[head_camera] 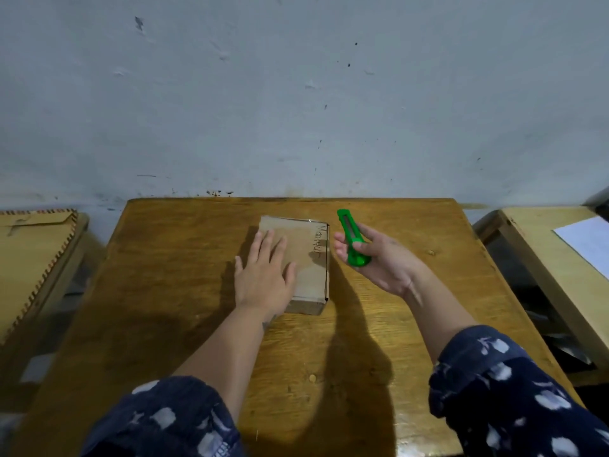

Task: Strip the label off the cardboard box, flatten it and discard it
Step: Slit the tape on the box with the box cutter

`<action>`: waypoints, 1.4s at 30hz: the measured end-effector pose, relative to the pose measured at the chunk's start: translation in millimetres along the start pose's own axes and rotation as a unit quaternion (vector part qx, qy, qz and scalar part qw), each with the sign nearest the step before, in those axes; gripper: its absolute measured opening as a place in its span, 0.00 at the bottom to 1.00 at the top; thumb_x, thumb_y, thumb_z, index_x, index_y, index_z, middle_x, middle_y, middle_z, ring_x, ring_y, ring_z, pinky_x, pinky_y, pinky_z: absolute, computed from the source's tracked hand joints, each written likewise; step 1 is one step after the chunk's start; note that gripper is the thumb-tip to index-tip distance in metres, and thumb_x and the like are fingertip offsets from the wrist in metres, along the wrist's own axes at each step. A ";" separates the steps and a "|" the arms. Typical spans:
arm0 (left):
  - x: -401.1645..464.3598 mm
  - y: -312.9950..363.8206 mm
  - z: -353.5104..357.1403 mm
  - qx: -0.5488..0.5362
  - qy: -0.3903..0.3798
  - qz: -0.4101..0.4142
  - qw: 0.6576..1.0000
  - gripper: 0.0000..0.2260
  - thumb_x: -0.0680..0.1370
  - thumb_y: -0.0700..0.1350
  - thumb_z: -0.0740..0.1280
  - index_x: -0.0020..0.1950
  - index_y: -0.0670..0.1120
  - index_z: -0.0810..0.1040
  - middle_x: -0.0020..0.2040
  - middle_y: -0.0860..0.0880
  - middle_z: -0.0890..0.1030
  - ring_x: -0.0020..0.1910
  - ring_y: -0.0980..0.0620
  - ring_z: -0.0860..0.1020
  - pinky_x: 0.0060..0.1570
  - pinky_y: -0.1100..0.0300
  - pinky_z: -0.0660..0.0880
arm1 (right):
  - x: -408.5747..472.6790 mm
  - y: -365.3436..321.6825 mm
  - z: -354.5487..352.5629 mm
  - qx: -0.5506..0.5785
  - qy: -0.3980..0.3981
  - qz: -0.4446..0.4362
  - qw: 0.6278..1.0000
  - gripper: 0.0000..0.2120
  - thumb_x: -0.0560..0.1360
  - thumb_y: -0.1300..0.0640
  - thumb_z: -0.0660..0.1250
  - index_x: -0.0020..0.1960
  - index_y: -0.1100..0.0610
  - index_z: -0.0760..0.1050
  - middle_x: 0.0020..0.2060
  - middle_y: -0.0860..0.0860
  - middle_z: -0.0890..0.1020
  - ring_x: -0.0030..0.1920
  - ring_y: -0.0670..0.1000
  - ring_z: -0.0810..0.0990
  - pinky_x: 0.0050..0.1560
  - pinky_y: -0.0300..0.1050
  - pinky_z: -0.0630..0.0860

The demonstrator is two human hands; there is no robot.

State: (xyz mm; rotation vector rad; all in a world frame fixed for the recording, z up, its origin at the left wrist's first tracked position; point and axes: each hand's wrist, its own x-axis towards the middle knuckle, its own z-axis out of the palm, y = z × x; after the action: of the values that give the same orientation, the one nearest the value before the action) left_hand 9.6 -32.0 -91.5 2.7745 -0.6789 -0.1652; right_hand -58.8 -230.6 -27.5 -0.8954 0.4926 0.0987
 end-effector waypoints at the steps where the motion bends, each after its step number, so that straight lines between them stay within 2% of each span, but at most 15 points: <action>1: -0.2 0.0 0.0 -0.001 0.002 0.001 1.000 0.25 0.81 0.59 0.44 0.77 0.55 0.48 0.79 0.54 0.44 0.76 0.53 0.39 0.74 0.42 0.47 | -0.3 1.0 -0.8 -0.007 -0.001 -0.002 1.000 0.29 0.78 0.72 0.52 0.76 0.57 0.55 0.62 0.62 0.75 0.49 0.54 0.79 0.45 0.44 0.82; 5: -4.1 0.0 -1.3 0.003 0.001 0.004 1.000 0.25 0.81 0.58 0.44 0.78 0.55 0.48 0.79 0.53 0.44 0.76 0.53 0.39 0.74 0.42 0.46 | -0.8 7.8 -4.4 -0.052 0.032 -0.027 0.998 0.24 0.80 0.66 0.55 0.74 0.56 0.60 0.51 0.58 0.82 0.32 0.48 0.75 0.32 0.39 0.77; 8: -11.6 -0.5 -2.1 0.001 0.000 0.004 1.000 0.25 0.80 0.58 0.44 0.77 0.55 0.48 0.79 0.53 0.44 0.76 0.54 0.38 0.74 0.42 0.45 | -0.2 13.0 -4.1 -0.117 0.060 -0.028 0.991 0.21 0.79 0.62 0.59 0.71 0.52 0.67 0.43 0.54 0.82 0.27 0.47 0.72 0.26 0.38 0.72; 10: -17.1 -0.8 -1.9 0.001 0.004 0.002 1.000 0.25 0.80 0.58 0.44 0.77 0.55 0.48 0.79 0.54 0.45 0.76 0.54 0.39 0.74 0.42 0.44 | -0.1 20.0 -4.2 -0.180 0.093 -0.016 0.979 0.19 0.79 0.60 0.60 0.68 0.48 0.70 0.43 0.53 0.83 0.33 0.49 0.78 0.33 0.42 0.76; 11: -19.4 -0.7 -2.1 0.002 0.006 0.000 1.000 0.25 0.80 0.58 0.44 0.77 0.55 0.49 0.79 0.54 0.45 0.76 0.54 0.39 0.74 0.41 0.44 | 1.0 25.3 -5.7 -0.239 0.112 -0.010 0.964 0.18 0.79 0.59 0.61 0.66 0.46 0.71 0.45 0.53 0.84 0.40 0.51 0.81 0.42 0.47 0.77; 13: -23.2 0.3 -2.9 -0.001 0.007 -0.009 1.000 0.25 0.80 0.58 0.46 0.77 0.55 0.50 0.79 0.54 0.46 0.77 0.54 0.39 0.74 0.41 0.43 | 1.5 33.4 -6.9 -0.370 0.144 -0.002 0.918 0.15 0.78 0.58 0.62 0.61 0.43 0.72 0.46 0.50 0.85 0.51 0.52 0.80 0.57 0.54 0.73; 14: -24.5 1.6 -4.4 -0.007 0.006 -0.016 1.000 0.25 0.80 0.57 0.47 0.77 0.55 0.51 0.79 0.54 0.46 0.77 0.54 0.40 0.74 0.41 0.44 | 1.6 34.6 -6.2 -0.404 0.150 0.004 0.903 0.13 0.78 0.58 0.62 0.59 0.44 0.72 0.46 0.51 0.84 0.50 0.52 0.80 0.58 0.54 0.73; 17: -24.4 8.1 -11.1 -0.035 0.016 -0.041 0.998 0.25 0.79 0.56 0.54 0.76 0.54 0.58 0.78 0.53 0.52 0.77 0.53 0.46 0.74 0.43 0.47 | 1.3 30.4 0.9 -0.423 0.124 0.028 0.897 0.13 0.79 0.64 0.59 0.61 0.53 0.68 0.50 0.56 0.81 0.44 0.52 0.77 0.44 0.45 0.73; 19: -22.2 10.4 -12.7 -0.032 0.038 -0.044 0.998 0.25 0.79 0.57 0.54 0.75 0.52 0.59 0.78 0.51 0.55 0.77 0.52 0.49 0.74 0.44 0.48 | 3.5 26.4 8.9 -0.450 0.123 -0.005 0.884 0.17 0.79 0.65 0.57 0.66 0.53 0.64 0.48 0.56 0.78 0.39 0.50 0.75 0.37 0.42 0.71; 21: -20.4 10.0 -9.1 -0.009 0.035 -0.037 0.999 0.28 0.79 0.59 0.51 0.77 0.50 0.53 0.79 0.51 0.51 0.77 0.52 0.45 0.75 0.44 0.45 | 10.3 23.6 15.1 -0.534 0.152 -0.082 0.827 0.20 0.80 0.60 0.56 0.71 0.49 0.63 0.50 0.53 0.78 0.35 0.46 0.73 0.31 0.39 0.67; 24: -19.4 7.3 -1.8 0.023 0.014 -0.034 0.999 0.30 0.79 0.62 0.45 0.78 0.50 0.45 0.79 0.52 0.43 0.77 0.54 0.39 0.74 0.43 0.42 | 22.8 18.7 25.6 -0.674 0.187 -0.177 0.693 0.18 0.80 0.54 0.57 0.70 0.44 0.68 0.52 0.52 0.82 0.35 0.48 0.76 0.27 0.40 0.67; 27: -19.5 7.4 -0.9 0.023 0.012 -0.039 0.999 0.31 0.79 0.62 0.45 0.78 0.50 0.44 0.79 0.53 0.42 0.76 0.54 0.39 0.74 0.43 0.42 | 33.8 21.8 36.6 -0.772 0.159 -0.238 0.567 0.18 0.80 0.56 0.58 0.67 0.44 0.72 0.55 0.50 0.82 0.49 0.55 0.80 0.38 0.45 0.75; 29: -19.7 7.8 -2.0 0.024 0.010 -0.041 0.999 0.31 0.79 0.62 0.45 0.78 0.50 0.43 0.79 0.53 0.42 0.76 0.54 0.38 0.74 0.43 0.43 | 41.5 28.0 43.5 -0.798 0.137 -0.286 0.513 0.19 0.79 0.59 0.58 0.67 0.45 0.72 0.54 0.50 0.82 0.52 0.56 0.79 0.42 0.47 0.70; 34: -20.2 9.3 -3.5 0.031 0.003 -0.039 0.999 0.31 0.79 0.62 0.44 0.78 0.49 0.42 0.79 0.52 0.40 0.76 0.54 0.36 0.74 0.42 0.43 | 55.8 36.4 52.3 -0.815 0.137 -0.326 0.458 0.22 0.77 0.61 0.60 0.69 0.45 0.70 0.50 0.50 0.82 0.53 0.56 0.76 0.44 0.49 0.63; 42: -19.6 8.3 0.4 0.037 0.012 -0.031 0.999 0.33 0.78 0.63 0.44 0.78 0.47 0.43 0.79 0.50 0.41 0.76 0.52 0.36 0.74 0.44 0.41 | 58.1 37.1 58.0 -0.833 0.120 -0.338 0.421 0.23 0.77 0.62 0.59 0.69 0.47 0.69 0.54 0.51 0.82 0.54 0.57 0.74 0.47 0.50 0.64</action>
State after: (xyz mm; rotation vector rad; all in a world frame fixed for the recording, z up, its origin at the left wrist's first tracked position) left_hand -11.4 -30.0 -88.7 2.8657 -0.6053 -0.1225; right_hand 3.5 -169.6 -50.3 -3.1192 0.0630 -0.4083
